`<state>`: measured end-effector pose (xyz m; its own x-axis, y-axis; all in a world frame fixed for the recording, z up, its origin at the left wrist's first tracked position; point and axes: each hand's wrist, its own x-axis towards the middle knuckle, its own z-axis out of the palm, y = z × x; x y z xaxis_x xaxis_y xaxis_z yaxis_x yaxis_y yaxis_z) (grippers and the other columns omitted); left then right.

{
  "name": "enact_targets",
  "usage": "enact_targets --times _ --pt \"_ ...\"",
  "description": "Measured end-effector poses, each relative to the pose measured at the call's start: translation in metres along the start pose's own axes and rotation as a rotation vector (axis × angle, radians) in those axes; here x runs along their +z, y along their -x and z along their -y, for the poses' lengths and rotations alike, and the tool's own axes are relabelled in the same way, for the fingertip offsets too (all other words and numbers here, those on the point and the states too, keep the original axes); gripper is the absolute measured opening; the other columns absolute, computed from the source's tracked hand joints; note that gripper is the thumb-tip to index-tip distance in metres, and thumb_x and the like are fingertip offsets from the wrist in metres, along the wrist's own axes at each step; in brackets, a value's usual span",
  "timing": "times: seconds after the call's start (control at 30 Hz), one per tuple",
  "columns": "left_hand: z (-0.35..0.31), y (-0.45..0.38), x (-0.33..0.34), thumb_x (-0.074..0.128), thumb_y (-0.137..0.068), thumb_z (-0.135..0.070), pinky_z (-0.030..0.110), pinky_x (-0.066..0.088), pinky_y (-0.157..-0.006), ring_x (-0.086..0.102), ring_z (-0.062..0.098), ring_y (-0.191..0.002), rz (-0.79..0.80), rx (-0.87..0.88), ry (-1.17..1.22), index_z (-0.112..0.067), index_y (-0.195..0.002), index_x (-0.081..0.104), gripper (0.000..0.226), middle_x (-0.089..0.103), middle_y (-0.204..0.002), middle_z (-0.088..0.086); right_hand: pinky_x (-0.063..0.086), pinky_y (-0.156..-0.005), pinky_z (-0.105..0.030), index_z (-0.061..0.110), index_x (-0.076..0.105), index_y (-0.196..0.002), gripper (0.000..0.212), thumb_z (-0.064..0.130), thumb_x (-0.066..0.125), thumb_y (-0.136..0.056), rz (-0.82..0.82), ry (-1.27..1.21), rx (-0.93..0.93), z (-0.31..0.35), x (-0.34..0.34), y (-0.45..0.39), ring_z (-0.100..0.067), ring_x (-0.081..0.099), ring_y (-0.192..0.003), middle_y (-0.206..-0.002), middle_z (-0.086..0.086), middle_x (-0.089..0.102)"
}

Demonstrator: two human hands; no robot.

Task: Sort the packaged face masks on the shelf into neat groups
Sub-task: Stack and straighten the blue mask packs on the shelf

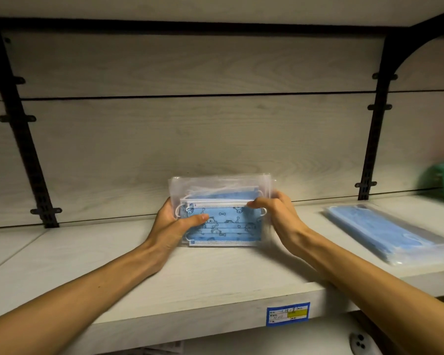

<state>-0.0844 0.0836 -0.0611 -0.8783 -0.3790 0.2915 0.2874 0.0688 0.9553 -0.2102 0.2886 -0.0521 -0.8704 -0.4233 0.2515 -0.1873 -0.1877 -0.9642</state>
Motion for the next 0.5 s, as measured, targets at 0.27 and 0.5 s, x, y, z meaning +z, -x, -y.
enact_targets --times 0.27,0.5 --pt "0.007 0.007 -0.008 0.078 -0.079 0.002 0.046 0.059 -0.090 0.073 0.033 -0.103 -0.029 -0.041 0.020 -0.010 -0.117 0.059 0.044 0.076 -0.112 0.011 0.054 -0.068 -0.040 0.008 0.067 -0.094 0.014 0.008 0.071 -0.081 0.015 0.024 -0.027 0.000 -0.007 0.006 -0.023 0.067 -0.078 -0.092 -0.010 0.071" --pt "0.003 0.014 0.005 0.083 -0.069 -0.019 0.036 0.060 -0.080 0.074 0.019 -0.102 0.004 -0.059 -0.053 -0.019 -0.127 0.049 0.067 0.074 -0.115 0.002 0.056 -0.094 -0.051 0.002 0.063 -0.119 0.053 0.019 0.070 -0.069 0.104 0.028 0.005 0.000 -0.006 0.009 -0.033 0.066 -0.111 -0.120 -0.024 0.066"
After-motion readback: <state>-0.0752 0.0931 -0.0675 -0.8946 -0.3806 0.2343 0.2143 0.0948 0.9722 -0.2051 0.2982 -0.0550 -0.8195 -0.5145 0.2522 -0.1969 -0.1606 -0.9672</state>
